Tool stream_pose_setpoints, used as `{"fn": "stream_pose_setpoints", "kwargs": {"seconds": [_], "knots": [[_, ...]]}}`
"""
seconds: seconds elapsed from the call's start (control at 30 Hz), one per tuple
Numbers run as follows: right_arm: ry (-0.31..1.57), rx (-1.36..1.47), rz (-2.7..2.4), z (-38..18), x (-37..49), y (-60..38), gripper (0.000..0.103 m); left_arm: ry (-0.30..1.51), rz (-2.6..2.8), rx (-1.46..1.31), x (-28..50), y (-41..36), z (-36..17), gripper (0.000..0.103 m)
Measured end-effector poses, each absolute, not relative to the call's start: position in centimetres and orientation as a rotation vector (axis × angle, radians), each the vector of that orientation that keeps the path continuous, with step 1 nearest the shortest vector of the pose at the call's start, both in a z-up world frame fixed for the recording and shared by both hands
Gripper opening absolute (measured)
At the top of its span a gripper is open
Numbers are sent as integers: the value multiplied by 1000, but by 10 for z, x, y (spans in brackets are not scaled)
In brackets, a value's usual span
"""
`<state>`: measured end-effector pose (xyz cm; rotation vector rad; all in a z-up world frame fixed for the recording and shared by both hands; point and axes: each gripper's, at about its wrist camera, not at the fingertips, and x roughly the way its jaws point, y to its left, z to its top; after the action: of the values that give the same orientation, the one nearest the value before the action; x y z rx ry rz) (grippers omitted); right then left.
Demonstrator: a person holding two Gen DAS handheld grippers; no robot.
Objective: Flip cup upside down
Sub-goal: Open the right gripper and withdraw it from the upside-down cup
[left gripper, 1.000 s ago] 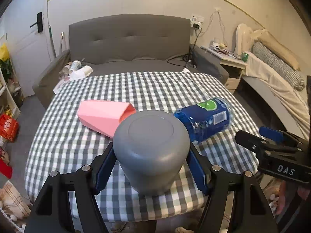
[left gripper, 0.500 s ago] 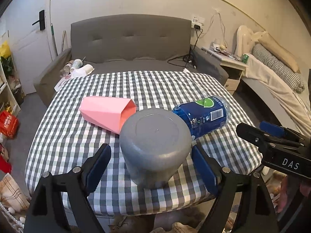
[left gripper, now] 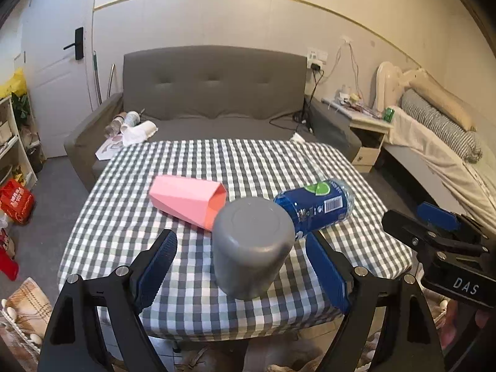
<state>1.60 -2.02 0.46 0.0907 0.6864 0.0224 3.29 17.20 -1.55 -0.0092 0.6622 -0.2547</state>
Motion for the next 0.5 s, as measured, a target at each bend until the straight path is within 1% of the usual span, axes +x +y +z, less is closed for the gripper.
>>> {"fn": "stream_pose_setpoints", "kwargs": {"seconds": [0.1,0.2,0.3,0.4,0.47,0.5], "knots": [[654,85,30,13,5,-17,89,634,-242,-12,26,179,-7,89],[622,69,44,19,-8,-11,89,602,-224,-14,17,189,0,95],[601,55,58,23,-17,-6,89,581,-194,-12,8,200,3,99],[590,46,62,24,-26,0,97,583,-165,-4,2,212,0,99],[586,49,64,23,-30,3,100,591,-153,-6,-1,219,-3,99],[586,49,66,22,-31,4,103,593,-154,-14,-3,221,-3,99]]}}
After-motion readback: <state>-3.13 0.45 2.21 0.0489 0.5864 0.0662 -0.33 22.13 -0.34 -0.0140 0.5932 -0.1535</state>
